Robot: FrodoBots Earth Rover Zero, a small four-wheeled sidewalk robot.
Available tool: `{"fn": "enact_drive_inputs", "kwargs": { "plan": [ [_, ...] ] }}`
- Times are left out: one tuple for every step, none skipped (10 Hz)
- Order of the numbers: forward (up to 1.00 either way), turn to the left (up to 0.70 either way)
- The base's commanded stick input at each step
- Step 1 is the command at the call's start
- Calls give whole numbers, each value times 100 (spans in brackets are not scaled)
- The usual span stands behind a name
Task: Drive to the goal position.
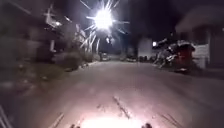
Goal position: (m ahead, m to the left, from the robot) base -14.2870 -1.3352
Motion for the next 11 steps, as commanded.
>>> {"fn": "enact_drive_inputs", "kwargs": {
  "plan": [
    [85,-2],
    [85,-22],
    [85,-29],
    [85,-18],
    [85,-7],
    [85,0],
    [85,0],
    [85,0],
    [85,0],
    [85,0],
    [85,0]
  ]
}}
